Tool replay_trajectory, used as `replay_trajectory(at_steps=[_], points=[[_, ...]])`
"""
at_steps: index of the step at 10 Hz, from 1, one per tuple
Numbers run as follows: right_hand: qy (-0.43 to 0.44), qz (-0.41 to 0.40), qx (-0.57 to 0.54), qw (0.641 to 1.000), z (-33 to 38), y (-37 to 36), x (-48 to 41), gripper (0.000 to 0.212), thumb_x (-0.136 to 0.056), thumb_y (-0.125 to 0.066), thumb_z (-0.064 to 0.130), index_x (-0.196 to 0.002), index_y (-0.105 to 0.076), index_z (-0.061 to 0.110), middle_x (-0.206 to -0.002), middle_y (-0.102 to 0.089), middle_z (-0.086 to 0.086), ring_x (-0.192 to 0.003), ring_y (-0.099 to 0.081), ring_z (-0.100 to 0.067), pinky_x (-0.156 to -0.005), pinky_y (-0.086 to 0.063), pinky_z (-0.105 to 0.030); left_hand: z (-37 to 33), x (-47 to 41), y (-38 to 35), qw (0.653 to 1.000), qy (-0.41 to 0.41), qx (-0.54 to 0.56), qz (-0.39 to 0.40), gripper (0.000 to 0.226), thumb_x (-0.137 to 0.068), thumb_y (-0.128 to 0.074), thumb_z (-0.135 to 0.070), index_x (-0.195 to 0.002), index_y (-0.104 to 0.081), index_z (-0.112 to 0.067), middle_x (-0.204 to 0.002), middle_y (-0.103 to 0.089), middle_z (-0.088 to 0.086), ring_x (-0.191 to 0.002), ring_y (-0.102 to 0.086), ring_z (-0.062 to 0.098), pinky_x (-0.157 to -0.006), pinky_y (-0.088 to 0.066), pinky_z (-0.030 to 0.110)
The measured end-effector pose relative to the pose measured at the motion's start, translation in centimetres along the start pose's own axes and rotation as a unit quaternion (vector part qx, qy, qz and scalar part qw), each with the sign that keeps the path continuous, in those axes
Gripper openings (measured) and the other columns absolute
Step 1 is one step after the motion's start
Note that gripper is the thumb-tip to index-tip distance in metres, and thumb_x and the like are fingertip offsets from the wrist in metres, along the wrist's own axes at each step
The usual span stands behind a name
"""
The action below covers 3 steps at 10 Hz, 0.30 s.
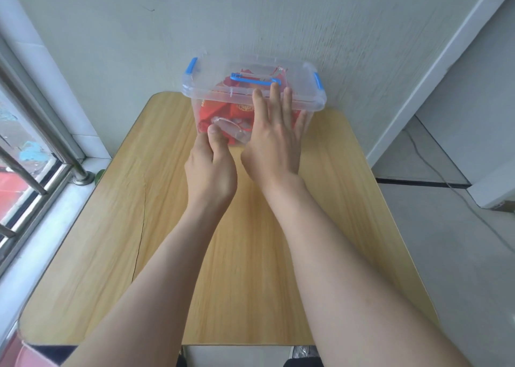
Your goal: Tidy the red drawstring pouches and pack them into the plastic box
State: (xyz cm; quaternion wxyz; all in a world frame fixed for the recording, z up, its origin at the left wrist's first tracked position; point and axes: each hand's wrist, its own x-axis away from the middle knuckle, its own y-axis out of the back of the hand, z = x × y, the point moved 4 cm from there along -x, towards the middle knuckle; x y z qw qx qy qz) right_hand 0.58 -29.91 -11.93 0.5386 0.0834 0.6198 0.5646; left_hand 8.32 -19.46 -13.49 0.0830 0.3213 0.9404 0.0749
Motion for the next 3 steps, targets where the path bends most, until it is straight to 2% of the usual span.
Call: replay_trajectory(at_steps=[1,2,3], points=[[-0.014,0.054,-0.015,0.998,0.3,-0.1,-0.6,0.077,-0.097,-0.055,0.011,-0.167,-0.022,0.014,-0.178,-0.002,-0.016,-0.165,0.004,-0.035,-0.128,-0.007,-0.062,0.1,-0.4,0.4,1.000,0.002,-0.007,0.004,0.053,-0.108,-0.025,-0.055,-0.111,-0.070,-0.026,-0.104,-0.073,-0.011,-0.103,-0.071,0.024,-0.099,-0.054,0.052],[-0.042,0.111,-0.056,0.991,0.5,0.7,-1.2,0.079,-0.102,-0.054,0.018,-0.169,-0.012,0.016,-0.178,0.010,-0.014,-0.164,0.014,-0.033,-0.128,-0.009,-0.065,0.0,-0.3,0.5,1.000,0.018,-0.010,0.022,0.056,-0.105,-0.027,-0.056,-0.106,-0.073,-0.024,-0.103,-0.075,-0.011,-0.103,-0.071,0.022,-0.099,-0.055,0.052],[-0.043,0.064,-0.080,0.994,1.8,2.3,-0.7,0.074,-0.102,-0.062,0.035,-0.165,-0.029,0.015,-0.173,-0.018,-0.019,-0.163,-0.012,-0.035,-0.127,-0.011,-0.047,0.1,-0.3,0.7,0.997,0.042,0.047,0.039,0.053,-0.107,-0.032,-0.052,-0.094,-0.073,-0.022,-0.094,-0.078,-0.004,-0.089,-0.073,0.020,-0.090,-0.059,0.048]])
